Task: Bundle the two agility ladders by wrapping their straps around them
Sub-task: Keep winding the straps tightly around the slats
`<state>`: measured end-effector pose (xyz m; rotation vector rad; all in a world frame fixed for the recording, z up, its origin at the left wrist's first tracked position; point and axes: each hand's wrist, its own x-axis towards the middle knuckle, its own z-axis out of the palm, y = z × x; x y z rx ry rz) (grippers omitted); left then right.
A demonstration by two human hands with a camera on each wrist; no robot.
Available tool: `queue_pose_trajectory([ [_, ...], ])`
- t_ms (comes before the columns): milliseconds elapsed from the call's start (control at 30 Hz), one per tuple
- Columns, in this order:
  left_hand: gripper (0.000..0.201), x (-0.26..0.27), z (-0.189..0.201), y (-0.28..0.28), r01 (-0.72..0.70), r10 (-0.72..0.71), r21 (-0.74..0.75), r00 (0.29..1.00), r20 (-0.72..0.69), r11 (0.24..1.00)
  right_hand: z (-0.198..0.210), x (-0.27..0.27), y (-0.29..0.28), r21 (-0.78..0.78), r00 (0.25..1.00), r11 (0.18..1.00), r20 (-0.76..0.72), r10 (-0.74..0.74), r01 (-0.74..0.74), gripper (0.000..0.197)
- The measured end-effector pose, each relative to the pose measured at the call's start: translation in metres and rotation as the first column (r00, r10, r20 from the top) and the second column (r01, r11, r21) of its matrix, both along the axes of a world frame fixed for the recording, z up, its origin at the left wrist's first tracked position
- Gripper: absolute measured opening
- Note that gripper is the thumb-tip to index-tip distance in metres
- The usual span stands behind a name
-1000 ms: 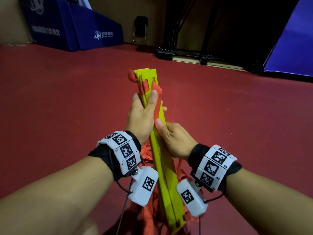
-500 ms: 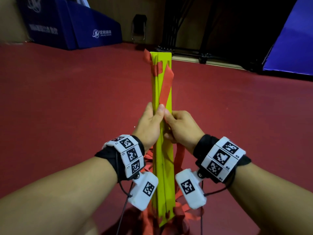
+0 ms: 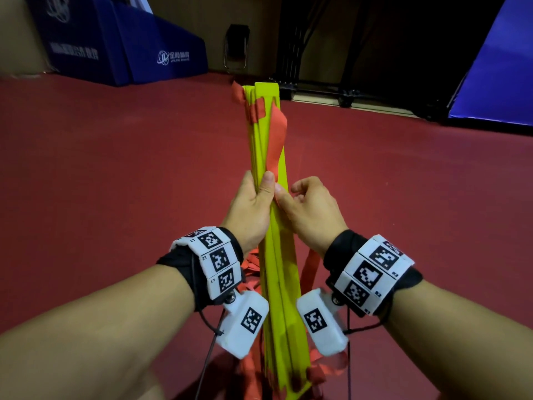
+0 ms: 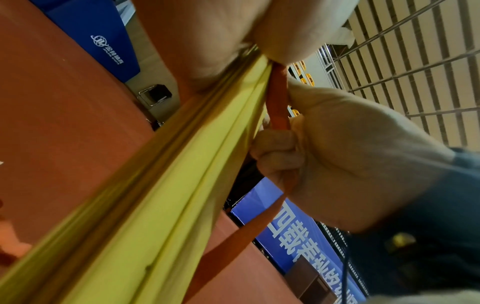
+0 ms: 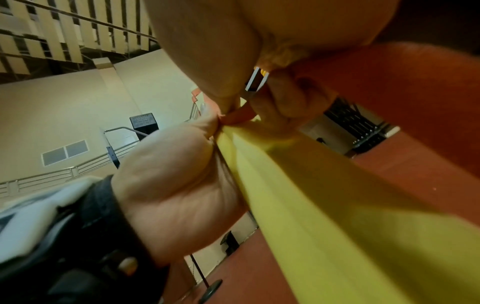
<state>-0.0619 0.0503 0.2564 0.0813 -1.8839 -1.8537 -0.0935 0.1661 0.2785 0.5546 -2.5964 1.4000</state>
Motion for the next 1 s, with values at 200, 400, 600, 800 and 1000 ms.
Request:
queue_pose_trajectory([
  [200,0.131,0.001,0.002,0.003,-0.063,0.065,-0.066,0.997,0.033,0.996,-0.007,0.013,-0.006,-0.108,0.961,0.992,-0.26,-0.098,0.072,0.031],
  [400,0.125,0.01,0.005,0.0,-0.156,0.148,-0.138,0.987,-0.067,0.978,-0.01,0.022,-0.007,-0.075,0.902,0.997,-0.427,-0.055,0.025,0.023],
  [600,0.108,0.012,0.009,-0.004,-0.217,0.207,-0.106,0.974,-0.097,0.97,-0.007,0.021,-0.008,-0.163,0.889,0.986,-0.455,-0.051,-0.027,0.019],
  [800,0.048,0.004,0.011,-0.001,-0.23,0.23,0.01,0.973,-0.021,0.973,-0.012,0.018,-0.008,-0.148,0.883,0.987,-0.469,-0.011,-0.066,0.016],
  [1000,0.056,-0.005,0.014,-0.013,-0.278,0.286,0.109,0.955,-0.074,0.954,-0.023,0.031,-0.018,-0.17,0.989,0.979,-0.112,0.092,-0.11,0.023],
])
